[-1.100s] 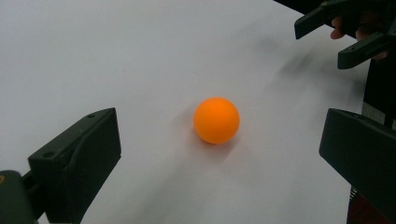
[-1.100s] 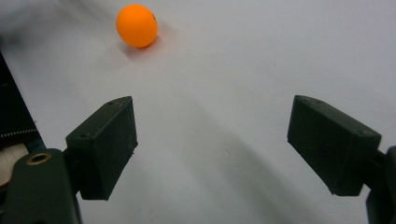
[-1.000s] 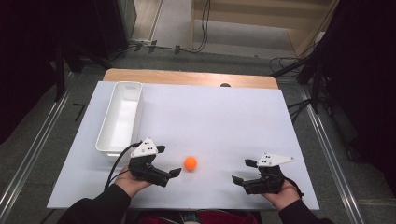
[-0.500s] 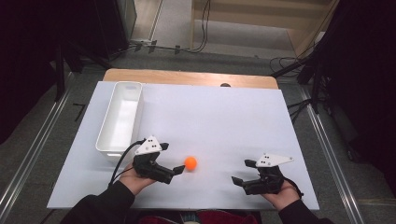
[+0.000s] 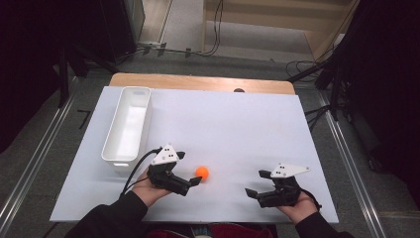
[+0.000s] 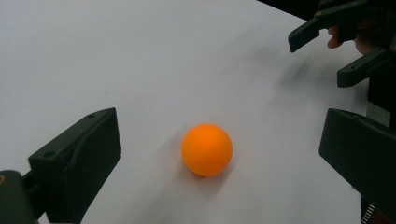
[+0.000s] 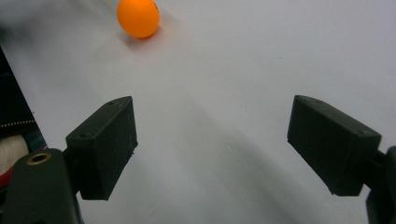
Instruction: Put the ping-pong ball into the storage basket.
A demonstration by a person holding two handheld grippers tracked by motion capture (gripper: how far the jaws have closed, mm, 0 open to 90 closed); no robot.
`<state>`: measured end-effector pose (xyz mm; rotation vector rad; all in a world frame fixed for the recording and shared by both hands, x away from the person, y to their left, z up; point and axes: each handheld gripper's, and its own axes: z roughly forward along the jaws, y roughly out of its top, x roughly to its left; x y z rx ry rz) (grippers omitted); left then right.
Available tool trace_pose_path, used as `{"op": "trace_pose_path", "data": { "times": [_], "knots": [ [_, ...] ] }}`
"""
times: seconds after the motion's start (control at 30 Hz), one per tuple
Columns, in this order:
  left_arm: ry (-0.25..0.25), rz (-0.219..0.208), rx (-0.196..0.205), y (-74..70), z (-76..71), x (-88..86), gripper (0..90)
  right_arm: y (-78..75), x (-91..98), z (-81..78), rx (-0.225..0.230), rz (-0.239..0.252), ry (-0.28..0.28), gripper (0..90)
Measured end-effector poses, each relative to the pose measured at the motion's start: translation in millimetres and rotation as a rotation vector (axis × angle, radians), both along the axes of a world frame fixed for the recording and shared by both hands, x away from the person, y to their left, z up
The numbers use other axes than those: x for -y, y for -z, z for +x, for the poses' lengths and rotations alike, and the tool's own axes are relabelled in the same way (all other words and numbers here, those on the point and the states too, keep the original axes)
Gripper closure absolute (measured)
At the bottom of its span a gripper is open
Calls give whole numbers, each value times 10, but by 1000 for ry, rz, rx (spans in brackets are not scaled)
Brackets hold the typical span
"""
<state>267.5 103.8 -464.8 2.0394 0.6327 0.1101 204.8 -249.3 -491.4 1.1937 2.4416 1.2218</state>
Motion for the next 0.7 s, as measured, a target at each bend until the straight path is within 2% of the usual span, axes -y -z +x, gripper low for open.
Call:
{"op": "trace_pose_path", "data": {
  "times": [0.5, 0.7],
  "knots": [
    [7, -4, 9, 0, 38, 141, 0, -1, 6, -1, -9, 10, 6, 145],
    [4, -8, 12, 15, 66, 200, 0, -4, -1, -8, 1, 9, -1, 145]
  ]
}}
